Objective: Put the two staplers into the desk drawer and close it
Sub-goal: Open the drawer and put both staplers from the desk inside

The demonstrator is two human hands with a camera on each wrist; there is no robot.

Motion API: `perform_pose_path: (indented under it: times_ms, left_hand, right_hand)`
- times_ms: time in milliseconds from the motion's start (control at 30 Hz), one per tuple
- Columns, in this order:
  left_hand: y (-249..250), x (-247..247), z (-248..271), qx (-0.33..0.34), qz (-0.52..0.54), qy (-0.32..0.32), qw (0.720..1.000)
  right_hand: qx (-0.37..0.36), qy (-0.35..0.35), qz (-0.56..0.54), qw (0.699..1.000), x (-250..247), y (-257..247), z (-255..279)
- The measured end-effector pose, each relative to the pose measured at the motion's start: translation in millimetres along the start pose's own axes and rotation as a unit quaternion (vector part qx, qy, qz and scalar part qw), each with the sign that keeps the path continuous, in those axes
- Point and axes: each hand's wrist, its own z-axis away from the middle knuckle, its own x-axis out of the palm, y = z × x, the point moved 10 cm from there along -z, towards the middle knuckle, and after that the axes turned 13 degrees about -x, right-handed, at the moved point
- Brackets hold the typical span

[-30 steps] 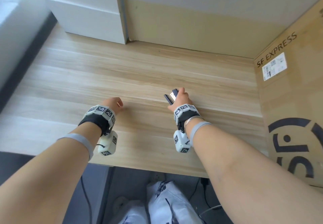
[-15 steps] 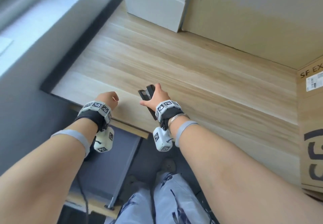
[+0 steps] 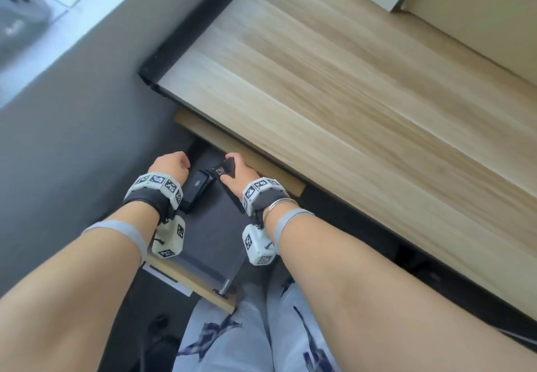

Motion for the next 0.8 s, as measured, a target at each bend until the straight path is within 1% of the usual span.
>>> perform_pose_path:
  times_ms: [100, 267, 367, 500, 633, 800]
  left_hand:
    - [-18, 20, -13, -0.01, -0.004, -0.018, 1.0]
    - [-36, 54, -34, -0.017, -0.011, -0.042, 0.999]
    - [-41, 73, -45, -0.014, -0.018, -0.054, 0.998]
    - [-49, 96, -56, -0.004, -0.018, -0.069, 0.997]
    - [-55, 112, -65, 0.0, -0.017, -0.079, 0.997]
    - [-61, 121, -71, 0.001, -0.006, -0.085, 0.996]
  right_hand:
    - [0.056, 0.003, -0.027, 0.998, 27, 25, -9]
    - [0.133, 0.014, -0.052, 0.99, 49, 65, -22]
    - [0.16, 0.02, -0.054, 0.986, 60, 87, -33]
    - [0.204, 0.006, -0.067, 0.977, 86, 117, -40]
    - [0.243, 0.04, -0.107, 0.963, 104, 138, -44]
    - [0.267, 0.087, -0.144, 0.949, 110, 153, -50]
